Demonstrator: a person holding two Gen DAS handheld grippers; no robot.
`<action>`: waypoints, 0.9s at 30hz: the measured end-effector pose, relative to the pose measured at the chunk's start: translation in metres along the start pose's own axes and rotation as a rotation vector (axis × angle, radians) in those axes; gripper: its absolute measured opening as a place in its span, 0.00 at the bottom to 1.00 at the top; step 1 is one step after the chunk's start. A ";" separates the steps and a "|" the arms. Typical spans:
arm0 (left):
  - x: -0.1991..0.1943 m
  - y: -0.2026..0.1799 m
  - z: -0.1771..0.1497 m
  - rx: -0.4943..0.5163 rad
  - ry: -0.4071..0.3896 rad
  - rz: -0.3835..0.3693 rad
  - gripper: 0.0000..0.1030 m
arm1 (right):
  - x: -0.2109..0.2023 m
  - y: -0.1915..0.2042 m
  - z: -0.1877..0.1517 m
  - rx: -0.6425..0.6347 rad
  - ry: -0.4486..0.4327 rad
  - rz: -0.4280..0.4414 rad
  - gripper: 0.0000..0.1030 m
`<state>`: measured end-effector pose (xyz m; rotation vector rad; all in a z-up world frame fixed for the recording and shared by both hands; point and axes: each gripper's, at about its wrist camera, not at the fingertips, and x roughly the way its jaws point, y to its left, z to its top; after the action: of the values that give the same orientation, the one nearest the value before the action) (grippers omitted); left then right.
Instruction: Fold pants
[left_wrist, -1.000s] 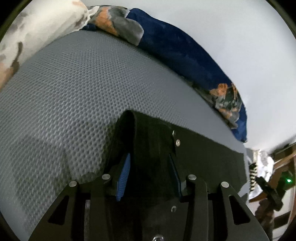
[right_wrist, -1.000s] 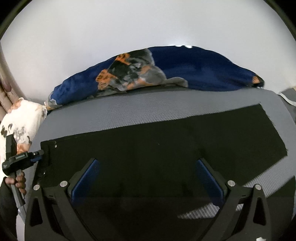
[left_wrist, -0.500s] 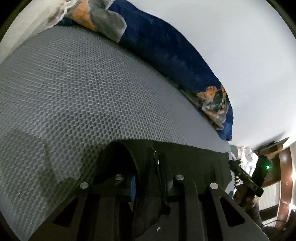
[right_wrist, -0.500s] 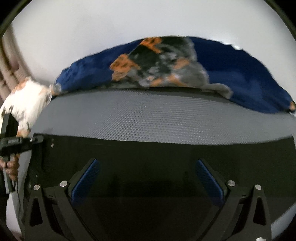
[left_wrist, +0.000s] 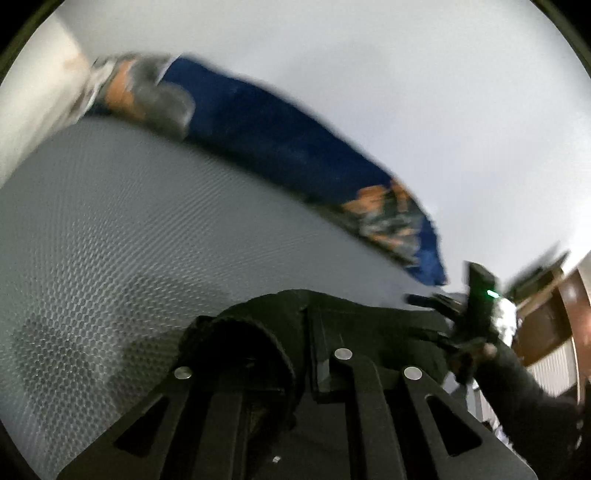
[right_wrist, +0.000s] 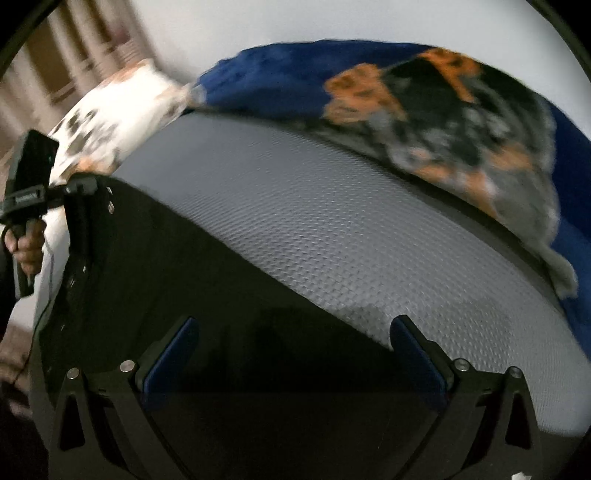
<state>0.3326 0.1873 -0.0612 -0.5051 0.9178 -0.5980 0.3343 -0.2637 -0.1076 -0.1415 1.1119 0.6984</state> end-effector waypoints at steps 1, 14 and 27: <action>-0.007 -0.006 -0.002 0.023 -0.013 -0.006 0.08 | 0.003 -0.001 0.004 -0.019 0.020 0.025 1.00; -0.048 -0.034 -0.014 0.101 -0.066 -0.030 0.08 | 0.020 -0.028 0.009 -0.197 0.224 0.137 0.63; -0.043 -0.043 -0.016 0.157 -0.048 0.053 0.08 | -0.019 -0.021 -0.021 -0.215 0.130 -0.065 0.09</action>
<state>0.2877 0.1823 -0.0176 -0.3521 0.8288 -0.6022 0.3249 -0.2976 -0.1056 -0.4095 1.1487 0.7576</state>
